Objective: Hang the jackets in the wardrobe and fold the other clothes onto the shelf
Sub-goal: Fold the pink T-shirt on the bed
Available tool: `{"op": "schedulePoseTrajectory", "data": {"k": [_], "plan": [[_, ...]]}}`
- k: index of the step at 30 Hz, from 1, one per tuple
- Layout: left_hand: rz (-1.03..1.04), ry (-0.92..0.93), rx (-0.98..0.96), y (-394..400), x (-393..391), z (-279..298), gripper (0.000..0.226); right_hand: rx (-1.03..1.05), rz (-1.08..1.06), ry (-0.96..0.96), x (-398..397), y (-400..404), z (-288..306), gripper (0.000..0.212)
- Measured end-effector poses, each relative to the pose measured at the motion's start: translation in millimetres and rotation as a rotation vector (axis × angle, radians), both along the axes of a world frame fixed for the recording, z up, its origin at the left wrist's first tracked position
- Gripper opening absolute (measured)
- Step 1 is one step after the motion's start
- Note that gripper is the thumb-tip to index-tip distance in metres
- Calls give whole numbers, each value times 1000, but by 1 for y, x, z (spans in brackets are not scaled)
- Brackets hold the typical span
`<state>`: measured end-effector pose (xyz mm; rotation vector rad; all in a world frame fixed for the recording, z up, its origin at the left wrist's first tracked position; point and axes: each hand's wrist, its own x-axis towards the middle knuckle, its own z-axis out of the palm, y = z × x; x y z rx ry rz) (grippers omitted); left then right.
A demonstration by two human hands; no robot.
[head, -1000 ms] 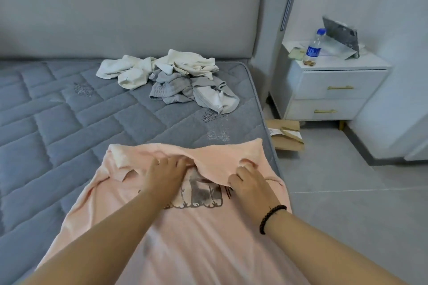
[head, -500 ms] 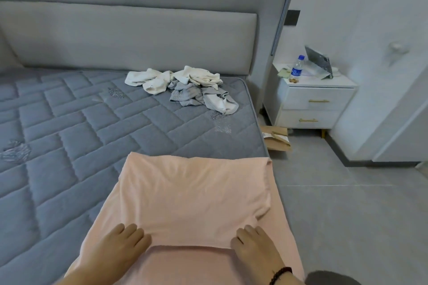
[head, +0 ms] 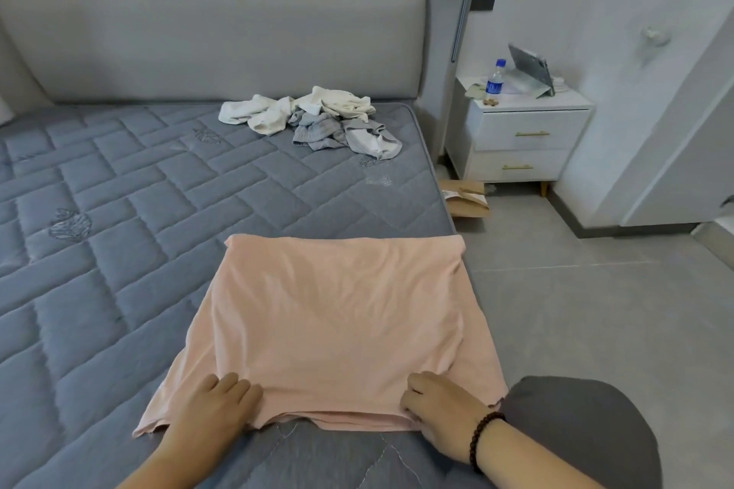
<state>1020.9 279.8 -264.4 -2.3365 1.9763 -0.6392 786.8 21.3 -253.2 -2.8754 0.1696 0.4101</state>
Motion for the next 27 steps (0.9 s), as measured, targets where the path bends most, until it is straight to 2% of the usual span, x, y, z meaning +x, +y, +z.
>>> {"op": "schedulePoseTrajectory", "data": {"k": [3, 5, 8, 10, 13, 15, 17, 20, 22, 24, 27], "plan": [[43, 47, 54, 4, -5, 4, 25, 189, -34, -20, -10, -2, -5, 30], [101, 127, 112, 0, -13, 10, 34, 323, -164, -85, -16, -5, -6, 31], [208, 365, 145, -18, -37, 16, 50, 553, -573, -336, -15, -17, -4, 26], [166, 503, 118, -41, -65, 15, 51, 593, -863, -490, -12, -35, -7, 24], [33, 744, 50, -93, -107, 7, 44, 729, -1194, -405, -10, -63, -17, 24], [42, 968, 30, -127, -129, -1, 42, 836, -1293, -348, -9, -71, -21, 33], [96, 1037, 20, -150, -141, -13, 43, 791, -1263, -363, -7, -72, -21, 43], [148, 864, 97, -167, -149, -29, 49, 703, -1238, -354, -3, -72, -22, 51], [167, 824, 98, -173, -153, -37, 44, 608, -1209, -281, -2, -73, -26, 34], [183, 861, 74, -177, -157, -39, 37, 511, -1210, -243, -2, -76, -27, 13], [181, 1026, 11, -178, -159, -34, 34, 444, -1338, -302, -2, -81, -22, 15]]}}
